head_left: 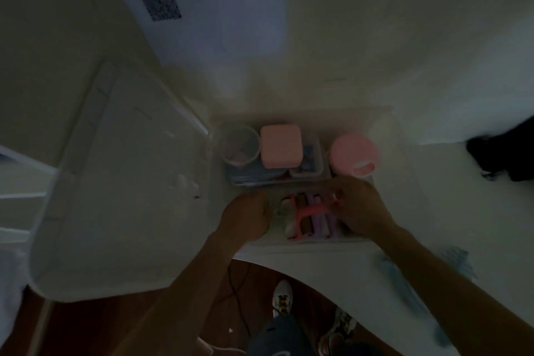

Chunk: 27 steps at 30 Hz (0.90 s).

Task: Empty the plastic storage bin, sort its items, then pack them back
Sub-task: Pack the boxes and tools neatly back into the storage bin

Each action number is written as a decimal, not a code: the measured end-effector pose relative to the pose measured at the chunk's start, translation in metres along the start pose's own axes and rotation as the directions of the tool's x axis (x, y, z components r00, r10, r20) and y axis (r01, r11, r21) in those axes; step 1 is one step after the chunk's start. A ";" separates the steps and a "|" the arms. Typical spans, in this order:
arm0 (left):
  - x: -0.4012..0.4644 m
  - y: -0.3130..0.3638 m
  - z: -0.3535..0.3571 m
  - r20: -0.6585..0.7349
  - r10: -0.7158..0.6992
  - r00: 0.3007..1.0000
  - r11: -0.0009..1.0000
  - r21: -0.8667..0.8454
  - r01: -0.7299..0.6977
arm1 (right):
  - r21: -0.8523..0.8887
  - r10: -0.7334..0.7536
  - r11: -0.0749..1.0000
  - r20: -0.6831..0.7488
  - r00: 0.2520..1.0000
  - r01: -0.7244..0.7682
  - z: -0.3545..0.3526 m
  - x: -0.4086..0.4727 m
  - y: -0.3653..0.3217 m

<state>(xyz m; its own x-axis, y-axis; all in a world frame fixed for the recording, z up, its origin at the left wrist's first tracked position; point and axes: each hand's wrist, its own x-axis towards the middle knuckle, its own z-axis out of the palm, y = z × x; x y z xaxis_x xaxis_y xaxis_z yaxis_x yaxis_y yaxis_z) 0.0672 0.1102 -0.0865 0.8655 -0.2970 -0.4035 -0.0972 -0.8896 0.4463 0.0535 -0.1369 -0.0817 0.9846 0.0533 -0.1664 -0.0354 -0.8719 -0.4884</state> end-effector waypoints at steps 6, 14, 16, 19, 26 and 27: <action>0.003 0.114 0.017 -0.255 0.289 0.923 0.956 0.035 -0.290 | 0.147 0.096 0.988 -0.363 0.927 -0.045 -0.071 -0.077 0.062; -0.032 0.252 0.117 -0.146 0.630 0.763 0.766 -0.050 -0.641 | 0.350 0.455 0.880 -0.432 0.779 -0.320 -0.069 -0.195 0.172; -0.028 0.249 0.163 0.055 0.581 0.812 0.813 0.000 -0.582 | 0.352 0.546 0.828 -0.324 0.773 -0.437 -0.037 -0.216 0.193; -0.012 0.233 0.218 0.250 0.422 0.871 0.883 0.107 -0.458 | 0.273 0.697 0.712 -0.168 0.697 -0.646 -0.001 -0.236 0.218; 0.004 0.244 0.266 0.177 0.255 0.951 0.939 0.188 -0.287 | 0.232 0.799 0.545 0.148 0.583 -0.806 0.038 -0.224 0.249; 0.005 0.249 0.269 0.166 0.237 0.957 0.944 0.193 -0.267 | 0.203 0.787 0.564 0.163 0.595 -0.801 0.039 -0.222 0.251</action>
<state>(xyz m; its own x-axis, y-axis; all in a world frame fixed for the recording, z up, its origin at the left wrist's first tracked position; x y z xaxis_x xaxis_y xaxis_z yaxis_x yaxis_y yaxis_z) -0.0847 -0.2061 -0.1920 0.7239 -0.5528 -0.4128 -0.4183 -0.8274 0.3746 -0.1811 -0.3484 -0.2010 0.5306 -0.5748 -0.6229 -0.8429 -0.4354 -0.3162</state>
